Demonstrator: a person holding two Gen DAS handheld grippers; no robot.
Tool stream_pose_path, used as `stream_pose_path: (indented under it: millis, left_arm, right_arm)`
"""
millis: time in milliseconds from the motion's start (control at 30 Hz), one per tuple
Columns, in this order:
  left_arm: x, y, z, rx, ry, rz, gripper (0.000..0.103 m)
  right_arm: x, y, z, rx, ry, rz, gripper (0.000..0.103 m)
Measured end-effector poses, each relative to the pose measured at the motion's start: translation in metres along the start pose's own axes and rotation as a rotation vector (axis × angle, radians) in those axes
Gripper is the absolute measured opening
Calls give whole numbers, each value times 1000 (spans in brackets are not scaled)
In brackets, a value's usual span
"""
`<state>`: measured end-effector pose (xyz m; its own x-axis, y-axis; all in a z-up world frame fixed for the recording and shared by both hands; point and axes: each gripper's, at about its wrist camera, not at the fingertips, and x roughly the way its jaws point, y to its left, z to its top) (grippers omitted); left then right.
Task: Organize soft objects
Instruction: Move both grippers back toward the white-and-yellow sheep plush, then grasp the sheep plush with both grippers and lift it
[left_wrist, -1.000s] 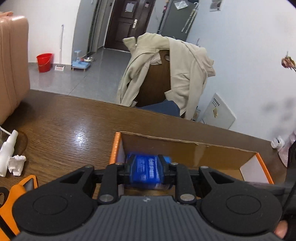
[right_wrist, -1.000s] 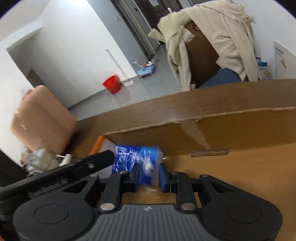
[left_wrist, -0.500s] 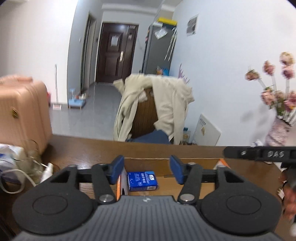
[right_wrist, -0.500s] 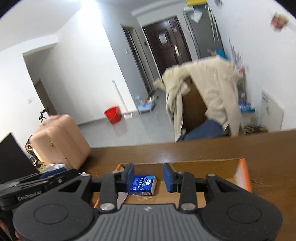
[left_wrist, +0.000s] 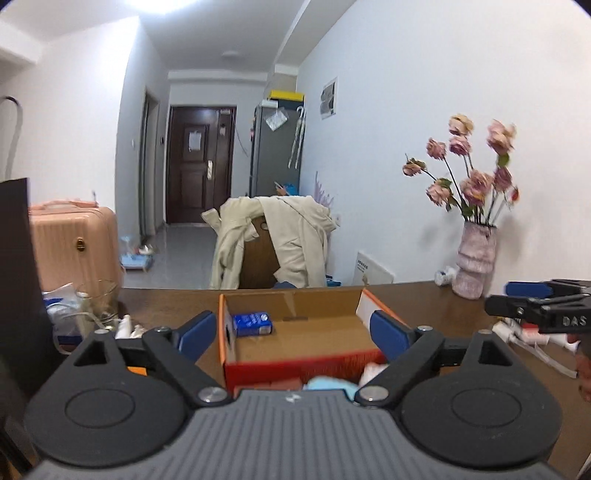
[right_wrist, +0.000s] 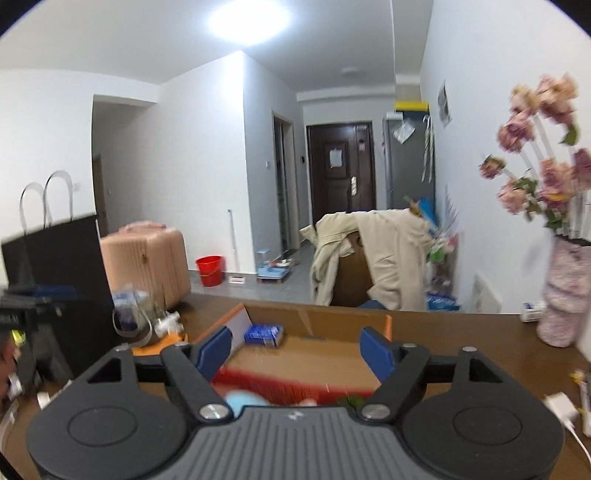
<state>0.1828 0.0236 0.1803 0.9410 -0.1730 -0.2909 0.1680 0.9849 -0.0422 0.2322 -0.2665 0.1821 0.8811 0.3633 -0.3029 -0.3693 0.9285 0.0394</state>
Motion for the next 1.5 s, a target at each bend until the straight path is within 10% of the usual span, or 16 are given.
stream_pose_path:
  millis: [367,667,1033,1233,1500]
  left_arm:
    - [-70,-17,-119,-65,26,7,97]
    - [-55,-18,-130,-55,54,3,98]
    - [40,-52,-96,33,95,-50,96]
    - [131,-75,-68,61,149,-45,77]
    - [217,-108,-74,77,307,-155,66]
  right_arm:
    - [-84,55,-146,-13,-14,-129,86]
    - [-68,46,-163,31,34,-139,86]
    - [0,0,-130,53,66,-189,81]
    - [88,-27,-110,41,145,-133,80]
    - [137,-65,-128,122,242,-106,52]
